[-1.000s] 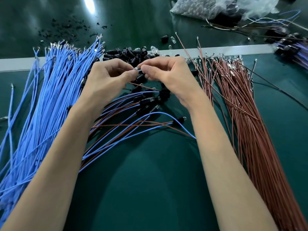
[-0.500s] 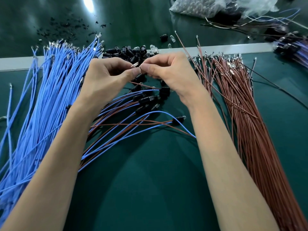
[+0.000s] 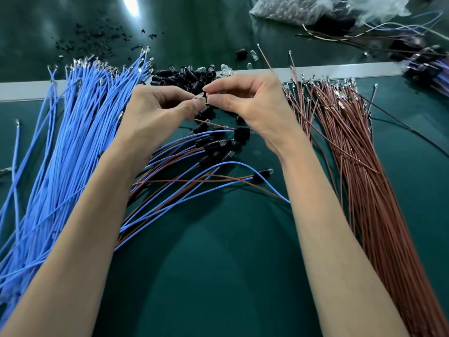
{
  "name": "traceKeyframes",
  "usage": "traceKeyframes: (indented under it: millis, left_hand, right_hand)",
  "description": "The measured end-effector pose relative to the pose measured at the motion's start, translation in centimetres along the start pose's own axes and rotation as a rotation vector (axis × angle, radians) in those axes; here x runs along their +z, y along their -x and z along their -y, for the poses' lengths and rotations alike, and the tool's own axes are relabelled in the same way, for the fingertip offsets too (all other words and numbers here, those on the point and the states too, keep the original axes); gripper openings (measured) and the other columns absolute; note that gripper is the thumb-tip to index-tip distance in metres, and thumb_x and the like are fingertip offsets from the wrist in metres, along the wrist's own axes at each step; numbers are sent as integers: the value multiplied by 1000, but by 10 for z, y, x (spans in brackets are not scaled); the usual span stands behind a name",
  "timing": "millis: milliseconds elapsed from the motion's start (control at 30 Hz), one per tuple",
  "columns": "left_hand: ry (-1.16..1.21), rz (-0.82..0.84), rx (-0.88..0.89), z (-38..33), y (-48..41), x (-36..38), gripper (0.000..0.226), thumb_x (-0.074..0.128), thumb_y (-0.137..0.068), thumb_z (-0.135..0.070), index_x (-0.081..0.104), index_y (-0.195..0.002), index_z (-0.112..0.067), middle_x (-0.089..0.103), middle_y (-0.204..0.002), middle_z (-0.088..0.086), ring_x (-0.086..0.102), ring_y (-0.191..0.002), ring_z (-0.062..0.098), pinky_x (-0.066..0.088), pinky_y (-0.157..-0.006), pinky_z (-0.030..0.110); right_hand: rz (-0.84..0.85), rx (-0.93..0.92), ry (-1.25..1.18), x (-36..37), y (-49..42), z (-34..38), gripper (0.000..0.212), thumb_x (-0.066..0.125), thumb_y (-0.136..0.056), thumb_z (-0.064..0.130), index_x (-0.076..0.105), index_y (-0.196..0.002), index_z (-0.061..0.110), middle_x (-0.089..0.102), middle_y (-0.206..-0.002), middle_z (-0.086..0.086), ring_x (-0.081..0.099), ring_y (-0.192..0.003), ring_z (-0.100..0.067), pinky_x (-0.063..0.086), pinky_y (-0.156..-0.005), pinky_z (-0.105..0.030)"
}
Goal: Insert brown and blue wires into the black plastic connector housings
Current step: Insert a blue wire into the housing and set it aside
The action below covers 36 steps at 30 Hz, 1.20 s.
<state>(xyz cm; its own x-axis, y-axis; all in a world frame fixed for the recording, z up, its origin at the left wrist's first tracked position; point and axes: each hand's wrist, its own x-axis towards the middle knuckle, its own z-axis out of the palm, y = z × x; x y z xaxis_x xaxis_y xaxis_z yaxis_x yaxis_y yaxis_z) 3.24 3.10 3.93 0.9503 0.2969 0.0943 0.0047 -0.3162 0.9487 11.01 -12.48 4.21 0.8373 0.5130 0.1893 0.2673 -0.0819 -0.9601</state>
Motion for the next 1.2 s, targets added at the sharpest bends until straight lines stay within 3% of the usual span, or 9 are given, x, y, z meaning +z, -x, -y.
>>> traceKeyframes:
  millis: [200, 567, 800, 1200]
  left_hand:
    - [24, 17, -43, 2, -1, 1, 21, 71, -83, -28, 73, -64, -37, 58, -52, -15, 47, -50, -2, 36, -52, 9]
    - [61, 23, -84, -1, 0, 1, 25, 70, -84, -24, 73, -62, -34, 57, -50, -14, 47, -50, -2, 35, -50, 8]
    - [55, 46, -82, -3, 2, -2, 24, 69, -85, -22, 73, -63, -30, 58, -50, -15, 48, -51, -3, 35, -49, 7]
    - [83, -18, -69, 3, 0, 4, 22, 71, -84, -25, 72, -63, -30, 56, -50, -15, 46, -50, -2, 34, -51, 10]
  right_hand:
    - [45, -14, 92, 1, 1, 0, 19, 75, -78, 4, 72, -96, 10, 73, -90, -10, 69, -89, -18, 54, -90, -33]
    - [64, 25, 11, 2, 3, -1, 21, 72, -80, 0, 70, -97, 12, 70, -77, 6, 65, -71, 1, 50, -73, -14]
    - [75, 6, -1, 3, 3, 0, 26, 72, -79, -1, 68, -101, 12, 70, -83, 7, 67, -79, 2, 49, -78, -13]
    - [54, 26, -23, 6, 3, 0, 26, 67, -83, -6, 65, -106, 6, 67, -76, -1, 63, -62, 2, 50, -66, -12]
